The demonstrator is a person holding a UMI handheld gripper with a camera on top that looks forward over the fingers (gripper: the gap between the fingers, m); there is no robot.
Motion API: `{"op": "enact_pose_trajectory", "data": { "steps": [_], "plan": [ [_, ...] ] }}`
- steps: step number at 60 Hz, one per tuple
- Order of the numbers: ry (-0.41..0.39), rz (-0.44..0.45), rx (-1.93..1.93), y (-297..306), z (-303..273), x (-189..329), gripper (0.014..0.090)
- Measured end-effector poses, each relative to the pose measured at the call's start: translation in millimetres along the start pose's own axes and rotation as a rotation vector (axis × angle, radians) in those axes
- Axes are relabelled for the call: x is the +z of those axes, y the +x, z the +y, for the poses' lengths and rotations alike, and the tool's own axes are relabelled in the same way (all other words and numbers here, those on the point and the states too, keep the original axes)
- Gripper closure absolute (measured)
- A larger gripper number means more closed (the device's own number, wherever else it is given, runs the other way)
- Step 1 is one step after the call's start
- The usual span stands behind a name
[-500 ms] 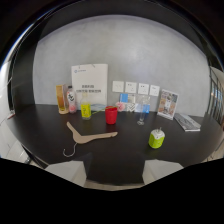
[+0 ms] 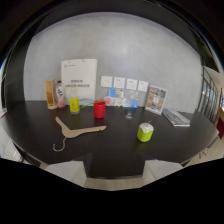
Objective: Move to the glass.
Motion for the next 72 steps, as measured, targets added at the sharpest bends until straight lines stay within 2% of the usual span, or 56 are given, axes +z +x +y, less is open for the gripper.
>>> {"op": "enact_pose_trajectory", "data": {
  "steps": [13,26,35,47,57,72],
  "plan": [
    [0.023,0.072,-0.005,51,-45,32,0.0196],
    [0.067,0.037,0.042,79,-104,130,0.0194],
    [0.028,0.016,0.043,88,-123,203,0.0195],
    [-0.075,-0.033,0.070,81,-115,260,0.0201],
    [-0.116,-0.029,0.060,84,-108,284,0.0195],
    [-0.131,-0.017,0.053,90,-105,299,0.0194]
  ]
}}
